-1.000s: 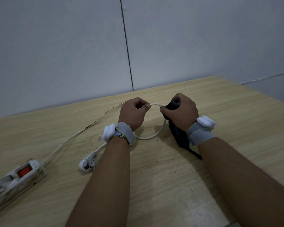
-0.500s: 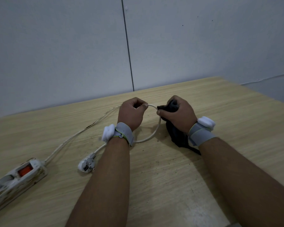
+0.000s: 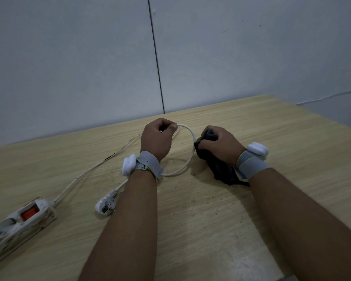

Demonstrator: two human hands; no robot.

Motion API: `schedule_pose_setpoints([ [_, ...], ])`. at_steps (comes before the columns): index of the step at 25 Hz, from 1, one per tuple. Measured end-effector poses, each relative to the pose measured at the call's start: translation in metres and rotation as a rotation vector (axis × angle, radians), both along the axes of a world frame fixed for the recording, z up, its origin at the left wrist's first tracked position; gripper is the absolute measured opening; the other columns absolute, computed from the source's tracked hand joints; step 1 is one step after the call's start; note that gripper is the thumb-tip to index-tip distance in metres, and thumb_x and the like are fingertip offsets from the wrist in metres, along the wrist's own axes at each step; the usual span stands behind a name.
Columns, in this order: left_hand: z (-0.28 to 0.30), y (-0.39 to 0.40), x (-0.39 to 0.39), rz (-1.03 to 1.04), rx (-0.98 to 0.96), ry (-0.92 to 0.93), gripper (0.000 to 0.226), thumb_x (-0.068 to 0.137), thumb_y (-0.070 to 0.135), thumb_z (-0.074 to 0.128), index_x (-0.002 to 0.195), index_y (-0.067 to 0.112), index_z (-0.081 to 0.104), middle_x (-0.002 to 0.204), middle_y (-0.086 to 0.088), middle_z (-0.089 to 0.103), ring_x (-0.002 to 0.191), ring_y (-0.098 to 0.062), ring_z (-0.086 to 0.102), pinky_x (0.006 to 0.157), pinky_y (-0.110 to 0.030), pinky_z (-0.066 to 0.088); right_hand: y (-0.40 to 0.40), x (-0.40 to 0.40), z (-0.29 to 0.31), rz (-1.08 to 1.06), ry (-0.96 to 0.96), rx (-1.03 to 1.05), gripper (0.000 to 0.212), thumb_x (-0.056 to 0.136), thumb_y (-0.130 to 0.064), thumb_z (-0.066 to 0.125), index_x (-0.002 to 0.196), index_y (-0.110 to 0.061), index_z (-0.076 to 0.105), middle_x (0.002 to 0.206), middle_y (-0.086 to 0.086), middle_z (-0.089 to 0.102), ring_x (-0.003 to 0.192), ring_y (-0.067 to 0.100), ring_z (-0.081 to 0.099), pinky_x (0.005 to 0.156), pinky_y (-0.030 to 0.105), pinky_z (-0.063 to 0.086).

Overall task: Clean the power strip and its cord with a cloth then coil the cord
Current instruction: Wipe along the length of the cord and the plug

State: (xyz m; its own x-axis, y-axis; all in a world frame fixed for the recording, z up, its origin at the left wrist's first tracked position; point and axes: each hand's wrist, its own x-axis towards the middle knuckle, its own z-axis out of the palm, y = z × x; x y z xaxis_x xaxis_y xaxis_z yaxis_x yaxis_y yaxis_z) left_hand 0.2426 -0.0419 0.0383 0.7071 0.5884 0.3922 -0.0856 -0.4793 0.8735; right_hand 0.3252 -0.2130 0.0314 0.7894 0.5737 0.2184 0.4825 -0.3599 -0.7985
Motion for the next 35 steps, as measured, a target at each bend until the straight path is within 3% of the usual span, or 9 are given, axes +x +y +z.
schedule_pose_setpoints([
  [4, 0.002, -0.001, 0.000, -0.019, -0.011, -0.022, 0.014, 0.088, 0.020, 0.066, 0.075, 0.025, 0.067, 0.069, 0.011, 0.062, 0.067, -0.009, 0.055, 0.062, -0.020, 0.041, 0.004, 0.003, -0.007, -0.119, 0.024, -0.021, 0.022, 0.077, -0.024, 0.072, 0.090, -0.010, 0.062, 0.088, 0.008, 0.065, 0.079, 0.025, 0.061, 0.070, 0.034, 0.050],
  [8, 0.002, -0.004, 0.000, -0.018, 0.004, -0.006, 0.015, 0.089, 0.023, 0.065, 0.075, 0.027, 0.067, 0.071, 0.011, 0.063, 0.069, -0.009, 0.056, 0.060, -0.019, 0.040, 0.001, 0.004, -0.005, 0.077, 0.129, 0.006, 0.019, 0.075, -0.020, 0.075, 0.090, -0.014, 0.065, 0.088, 0.004, 0.069, 0.081, 0.020, 0.065, 0.075, 0.032, 0.052],
  [11, 0.002, -0.005, 0.000, -0.017, 0.006, -0.004, 0.015, 0.089, 0.023, 0.065, 0.074, 0.027, 0.067, 0.071, 0.010, 0.064, 0.070, -0.010, 0.057, 0.060, -0.020, 0.041, 0.000, 0.005, -0.005, 0.171, 0.382, 0.203, 0.012, 0.082, 0.000, 0.063, 0.091, -0.007, 0.065, 0.084, 0.013, 0.068, 0.078, 0.029, 0.065, 0.074, 0.036, 0.054],
  [15, 0.000, -0.006, 0.000, -0.026, 0.000, 0.004, 0.012, 0.089, 0.022, 0.066, 0.077, 0.021, 0.069, 0.073, 0.005, 0.065, 0.074, -0.018, 0.059, 0.063, -0.024, 0.045, 0.000, 0.006, -0.003, 0.104, 0.573, 0.505, 0.013, 0.083, 0.005, 0.058, 0.090, -0.004, 0.065, 0.075, 0.013, 0.067, 0.066, 0.024, 0.067, 0.060, 0.029, 0.055],
  [18, 0.000, -0.007, 0.000, -0.029, 0.007, 0.015, 0.011, 0.089, 0.022, 0.066, 0.078, 0.020, 0.069, 0.072, 0.005, 0.064, 0.071, -0.016, 0.057, 0.062, -0.023, 0.043, -0.001, 0.010, -0.003, 0.041, 0.582, 0.579, 0.012, 0.084, 0.002, 0.060, 0.087, -0.007, 0.066, 0.074, 0.010, 0.068, 0.067, 0.024, 0.067, 0.060, 0.029, 0.054],
  [24, 0.000, -0.007, 0.001, -0.032, 0.018, 0.016, 0.013, 0.089, 0.023, 0.066, 0.076, 0.023, 0.068, 0.070, 0.009, 0.063, 0.067, -0.010, 0.055, 0.060, -0.021, 0.041, 0.005, 0.000, -0.006, 0.180, 0.483, 0.341, 0.018, 0.081, 0.002, 0.054, 0.080, -0.009, 0.069, 0.074, 0.015, 0.064, 0.070, 0.030, 0.062, 0.069, 0.037, 0.053],
  [28, 0.000, -0.005, 0.001, -0.025, 0.019, 0.011, 0.012, 0.088, 0.022, 0.066, 0.076, 0.022, 0.068, 0.067, 0.010, 0.063, 0.064, -0.007, 0.055, 0.058, -0.017, 0.041, 0.001, 0.007, -0.001, 0.090, 0.489, 0.479, 0.018, 0.081, 0.000, 0.052, 0.082, -0.008, 0.069, 0.083, 0.017, 0.065, 0.083, 0.033, 0.062, 0.082, 0.041, 0.050],
  [31, 0.000, -0.005, 0.001, -0.028, 0.024, 0.013, 0.013, 0.088, 0.022, 0.066, 0.075, 0.023, 0.068, 0.066, 0.012, 0.062, 0.058, 0.000, 0.052, 0.052, -0.008, 0.038, 0.001, 0.013, -0.002, 0.023, 0.520, 0.582, 0.011, 0.084, -0.008, 0.056, 0.083, -0.007, 0.067, 0.094, 0.021, 0.062, 0.100, 0.048, 0.057, 0.096, 0.058, 0.043],
  [35, -0.003, -0.005, 0.003, -0.045, 0.063, 0.053, 0.013, 0.088, 0.024, 0.067, 0.075, 0.021, 0.068, 0.067, 0.010, 0.062, 0.061, -0.002, 0.053, 0.056, -0.016, 0.040, 0.003, 0.003, -0.002, 0.109, 0.567, 0.620, 0.014, 0.076, -0.014, 0.072, 0.085, -0.007, 0.065, 0.080, 0.021, 0.062, 0.070, 0.035, 0.062, 0.085, 0.062, 0.047],
])
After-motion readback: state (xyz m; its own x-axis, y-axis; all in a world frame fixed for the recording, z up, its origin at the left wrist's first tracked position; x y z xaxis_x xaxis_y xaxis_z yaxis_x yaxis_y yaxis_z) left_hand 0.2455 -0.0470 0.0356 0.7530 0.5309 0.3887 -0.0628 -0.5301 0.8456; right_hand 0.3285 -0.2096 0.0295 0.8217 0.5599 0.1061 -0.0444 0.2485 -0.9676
